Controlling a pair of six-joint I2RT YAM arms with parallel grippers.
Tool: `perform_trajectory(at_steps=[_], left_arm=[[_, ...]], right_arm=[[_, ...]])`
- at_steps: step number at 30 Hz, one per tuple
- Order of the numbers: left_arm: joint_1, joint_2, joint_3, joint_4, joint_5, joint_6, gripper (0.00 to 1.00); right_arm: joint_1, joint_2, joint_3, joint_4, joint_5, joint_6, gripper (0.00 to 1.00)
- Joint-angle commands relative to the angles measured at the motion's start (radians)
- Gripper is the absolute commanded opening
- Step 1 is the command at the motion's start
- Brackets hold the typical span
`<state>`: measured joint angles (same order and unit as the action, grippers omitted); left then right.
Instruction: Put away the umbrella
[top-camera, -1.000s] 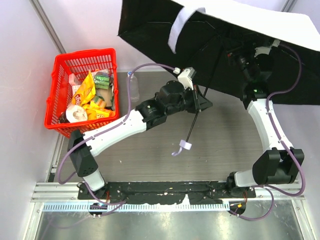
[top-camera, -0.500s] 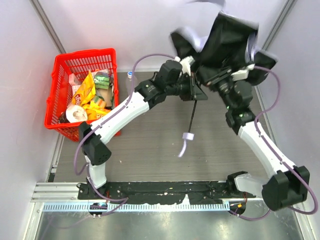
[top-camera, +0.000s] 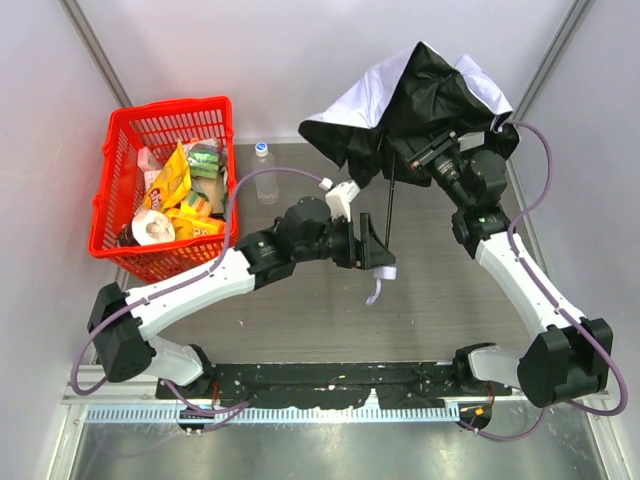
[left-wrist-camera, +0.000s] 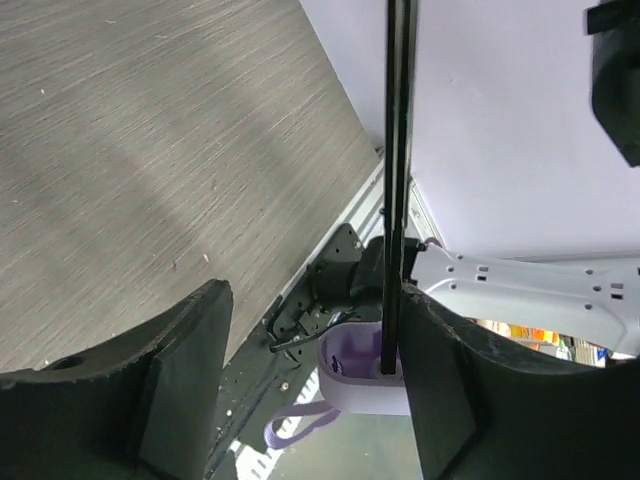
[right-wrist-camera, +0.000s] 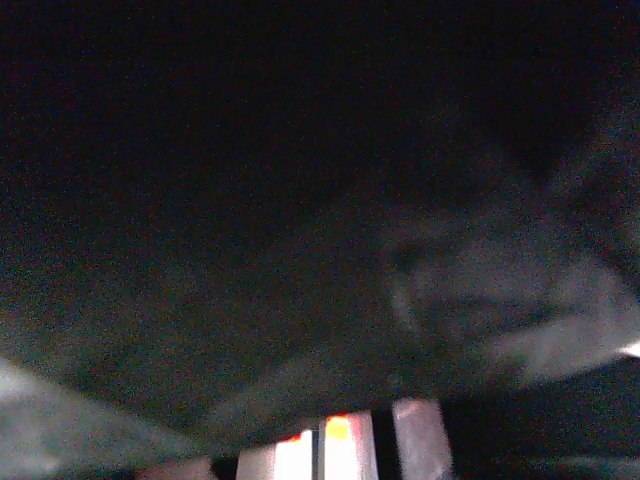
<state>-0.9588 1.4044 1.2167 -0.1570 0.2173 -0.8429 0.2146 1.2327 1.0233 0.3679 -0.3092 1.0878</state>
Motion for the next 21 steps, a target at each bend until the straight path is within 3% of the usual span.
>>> perform_trajectory(at_steps=[1,3,6,7,11,15,19,20,21], left_arm=[[0.003,0.040,0.007,0.107,-0.018,-0.004,0.63],[0.005,0.077,0.058,0.079,-0.018,0.025,0.47],[0.041,0.096,0.105,0.047,-0.076,0.060,0.07],[0.073,0.099,0.118,0.045,-0.093,0.058,0.00],[0.166,0.122,0.191,0.080,-0.047,0.045,0.00],[0.160,0.151,0.230,0.076,-0.018,0.065,0.00],[0.115,0.101,0.101,0.108,-0.013,0.044,0.00],[0.094,0.076,0.065,0.114,-0.015,0.042,0.07],[0.074,0.050,0.031,0.123,-0.012,0.050,0.29]], right_arm=[[0.026,-0.022,0.028,0.195,-0.001,0.008,0.00],[0.029,-0.022,0.024,0.171,-0.001,-0.003,0.00],[0.031,-0.041,0.032,0.085,0.012,-0.061,0.00],[0.031,-0.048,0.034,0.013,0.007,-0.074,0.00],[0.130,-0.082,-0.087,-0.102,-0.053,-0.130,0.00],[0.264,-0.182,-0.340,0.015,0.013,-0.065,0.00],[0.172,-0.207,-0.315,-0.014,0.021,-0.195,0.00],[0.104,-0.167,-0.292,0.055,-0.048,-0.187,0.00],[0.077,-0.144,-0.281,0.101,-0.080,-0.155,0.00]])
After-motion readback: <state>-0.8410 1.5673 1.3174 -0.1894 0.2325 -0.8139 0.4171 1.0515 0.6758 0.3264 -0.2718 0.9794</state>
